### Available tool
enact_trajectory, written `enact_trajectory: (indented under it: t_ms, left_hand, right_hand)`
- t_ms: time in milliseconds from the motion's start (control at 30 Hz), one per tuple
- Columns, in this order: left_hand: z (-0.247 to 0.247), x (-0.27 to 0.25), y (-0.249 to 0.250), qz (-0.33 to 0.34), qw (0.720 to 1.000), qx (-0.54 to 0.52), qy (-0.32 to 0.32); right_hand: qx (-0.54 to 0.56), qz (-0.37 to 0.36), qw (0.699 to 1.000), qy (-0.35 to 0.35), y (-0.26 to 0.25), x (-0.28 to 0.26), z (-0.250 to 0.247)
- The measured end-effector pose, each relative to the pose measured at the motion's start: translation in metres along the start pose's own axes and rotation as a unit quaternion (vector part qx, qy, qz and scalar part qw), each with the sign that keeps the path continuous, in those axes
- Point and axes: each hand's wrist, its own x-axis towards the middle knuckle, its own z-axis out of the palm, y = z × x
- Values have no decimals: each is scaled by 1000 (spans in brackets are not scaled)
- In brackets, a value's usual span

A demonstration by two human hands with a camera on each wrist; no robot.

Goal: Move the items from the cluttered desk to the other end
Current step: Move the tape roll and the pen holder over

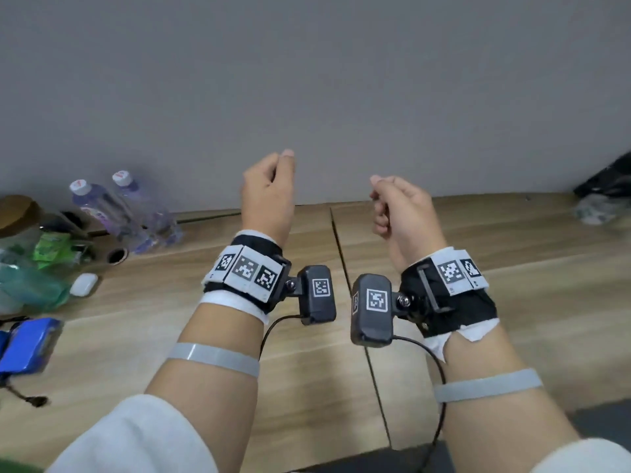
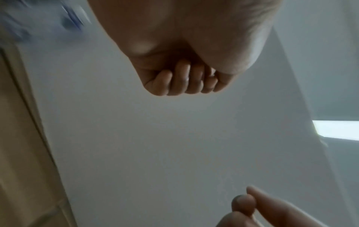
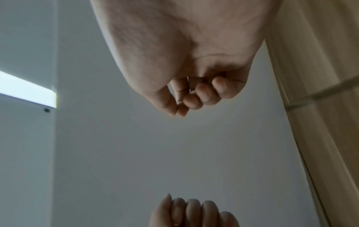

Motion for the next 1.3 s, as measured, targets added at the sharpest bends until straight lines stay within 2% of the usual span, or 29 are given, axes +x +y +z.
enact_trajectory:
  t_ms: [100, 233, 333, 433, 600, 767, 900, 1133, 1300]
  left_hand:
    - [105, -53, 46, 48, 998, -2, -51]
    - [235, -119, 104, 70, 989, -19, -130]
    - [306, -151, 144, 100, 977, -26, -188]
    - [362, -173, 171, 122, 967, -38, -219]
    - [437, -193, 189, 134, 955, -49, -260]
    - [508, -189, 178, 114, 956, -67, -263]
    - [574, -177, 152, 67, 962, -68, -256]
    - [691, -146, 110, -18, 967, -4, -254]
    - [742, -127, 84, -66, 960, 57, -267]
  right_hand:
    - [-20, -37, 999, 23, -30, -22, -112]
    - [-105, -96, 985, 99, -77, -60, -254]
    - [-107, -126, 975, 149, -106, -83, -339]
    - [-103, -150, 964, 195, -123, -98, -402]
    - [-110, -157, 950, 247, -135, -100, -480]
    - [-92, -144, 942, 287, -139, -75, -550]
    - [-104, -122, 940, 302, -132, -31, -607]
    - [-174, -20, 933, 315, -111, 56, -700]
    - [-168, 24, 940, 297, -88, 101, -746]
